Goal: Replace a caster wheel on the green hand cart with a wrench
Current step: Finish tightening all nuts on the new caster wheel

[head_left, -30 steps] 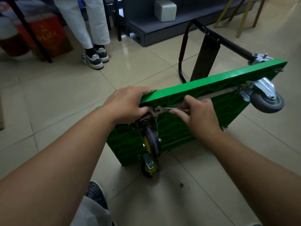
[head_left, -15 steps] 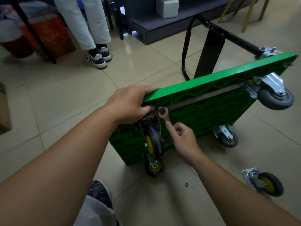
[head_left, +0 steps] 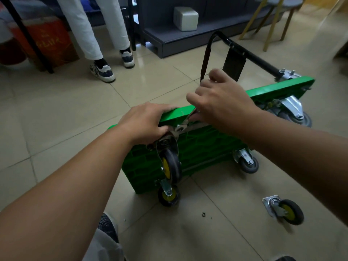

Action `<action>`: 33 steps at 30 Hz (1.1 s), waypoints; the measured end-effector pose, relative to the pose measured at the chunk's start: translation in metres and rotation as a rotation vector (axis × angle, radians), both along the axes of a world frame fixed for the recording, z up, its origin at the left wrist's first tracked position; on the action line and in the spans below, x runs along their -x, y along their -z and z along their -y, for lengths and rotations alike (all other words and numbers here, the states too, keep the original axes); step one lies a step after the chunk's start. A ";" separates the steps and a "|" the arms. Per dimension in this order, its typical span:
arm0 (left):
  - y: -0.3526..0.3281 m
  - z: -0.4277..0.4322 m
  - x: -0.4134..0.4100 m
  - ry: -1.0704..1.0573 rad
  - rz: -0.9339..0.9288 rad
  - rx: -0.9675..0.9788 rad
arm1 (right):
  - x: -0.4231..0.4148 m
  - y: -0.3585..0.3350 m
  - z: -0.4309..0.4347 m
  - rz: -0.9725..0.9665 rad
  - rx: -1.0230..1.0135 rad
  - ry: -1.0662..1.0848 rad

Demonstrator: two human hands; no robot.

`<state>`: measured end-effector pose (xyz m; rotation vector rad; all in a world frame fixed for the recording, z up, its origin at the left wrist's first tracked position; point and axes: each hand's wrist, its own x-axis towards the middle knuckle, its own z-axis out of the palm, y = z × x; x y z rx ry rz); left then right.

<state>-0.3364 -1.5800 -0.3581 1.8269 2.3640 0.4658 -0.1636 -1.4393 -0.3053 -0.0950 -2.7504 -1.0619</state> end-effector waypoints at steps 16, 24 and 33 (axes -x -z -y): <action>0.001 0.000 -0.001 -0.006 0.002 0.004 | -0.010 0.035 -0.005 -0.143 0.202 0.178; 0.002 -0.002 0.002 0.003 0.001 -0.004 | -0.019 0.144 0.030 -0.580 1.355 0.639; 0.003 0.000 0.001 0.006 0.001 0.001 | -0.006 0.187 0.068 -0.818 2.069 0.610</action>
